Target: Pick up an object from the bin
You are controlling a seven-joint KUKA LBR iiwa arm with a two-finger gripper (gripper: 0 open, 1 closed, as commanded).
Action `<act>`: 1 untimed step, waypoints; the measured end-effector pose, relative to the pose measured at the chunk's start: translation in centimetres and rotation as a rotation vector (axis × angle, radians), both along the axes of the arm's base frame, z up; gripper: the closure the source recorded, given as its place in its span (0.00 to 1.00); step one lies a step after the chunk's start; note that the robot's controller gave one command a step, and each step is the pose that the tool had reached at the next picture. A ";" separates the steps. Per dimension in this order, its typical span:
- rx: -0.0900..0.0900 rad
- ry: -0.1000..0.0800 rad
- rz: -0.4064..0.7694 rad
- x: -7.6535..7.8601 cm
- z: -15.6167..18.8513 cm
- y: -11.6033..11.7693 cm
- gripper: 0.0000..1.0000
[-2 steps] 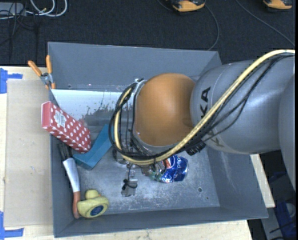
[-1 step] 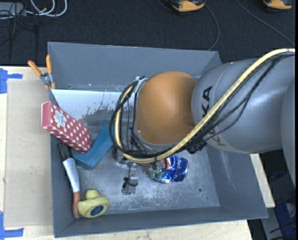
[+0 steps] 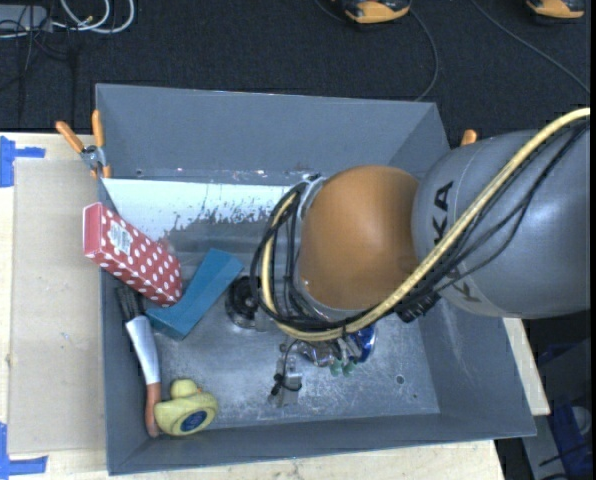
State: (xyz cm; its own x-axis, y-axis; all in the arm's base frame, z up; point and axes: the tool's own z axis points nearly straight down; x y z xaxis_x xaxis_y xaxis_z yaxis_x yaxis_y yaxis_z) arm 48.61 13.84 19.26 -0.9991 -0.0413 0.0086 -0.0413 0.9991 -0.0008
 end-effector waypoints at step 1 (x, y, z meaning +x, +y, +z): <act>0.001 -0.002 0.061 0.8 2.0 -5.5 0.00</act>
Offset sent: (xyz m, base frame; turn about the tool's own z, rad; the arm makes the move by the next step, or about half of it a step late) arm 0.0065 -0.0644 -0.0459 0.0754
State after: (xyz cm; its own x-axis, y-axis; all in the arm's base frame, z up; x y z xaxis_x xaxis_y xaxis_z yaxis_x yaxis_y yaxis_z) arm 49.40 8.31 21.24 -0.9948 -0.1021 0.0063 -0.1021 0.9948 0.0000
